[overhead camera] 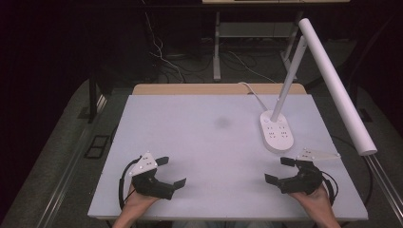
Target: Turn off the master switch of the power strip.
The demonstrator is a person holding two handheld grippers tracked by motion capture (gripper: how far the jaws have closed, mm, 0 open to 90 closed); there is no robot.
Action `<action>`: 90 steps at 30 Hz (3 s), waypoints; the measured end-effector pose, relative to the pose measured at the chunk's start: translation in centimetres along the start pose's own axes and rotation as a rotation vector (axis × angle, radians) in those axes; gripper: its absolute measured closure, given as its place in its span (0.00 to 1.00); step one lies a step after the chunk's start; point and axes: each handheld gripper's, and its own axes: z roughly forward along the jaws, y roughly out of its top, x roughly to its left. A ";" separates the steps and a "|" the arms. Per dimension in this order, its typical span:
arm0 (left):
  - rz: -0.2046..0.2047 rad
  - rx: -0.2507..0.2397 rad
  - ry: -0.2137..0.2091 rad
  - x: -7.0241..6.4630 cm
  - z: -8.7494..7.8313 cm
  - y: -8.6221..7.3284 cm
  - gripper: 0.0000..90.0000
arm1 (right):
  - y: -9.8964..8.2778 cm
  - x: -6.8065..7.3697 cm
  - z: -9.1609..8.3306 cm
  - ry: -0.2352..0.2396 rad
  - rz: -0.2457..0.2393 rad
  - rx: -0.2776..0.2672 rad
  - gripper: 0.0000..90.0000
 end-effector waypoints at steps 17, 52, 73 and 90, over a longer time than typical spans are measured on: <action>0.003 0.007 -0.005 -0.3 0.1 -0.2 0.00 | 0.0 -0.1 0.1 0.000 0.005 0.028 0.00; -0.015 0.003 0.012 -0.2 -0.3 -0.3 0.00 | 2.4 1.0 0.5 -0.011 -0.036 0.123 0.00; -0.018 0.006 0.010 -0.2 -0.2 -0.3 0.00 | 5.3 0.3 0.5 -0.023 -0.059 0.147 0.00; -0.022 0.005 0.013 -0.1 -0.2 -0.4 0.00 | 8.0 -0.8 1.5 -0.059 -0.084 0.177 0.00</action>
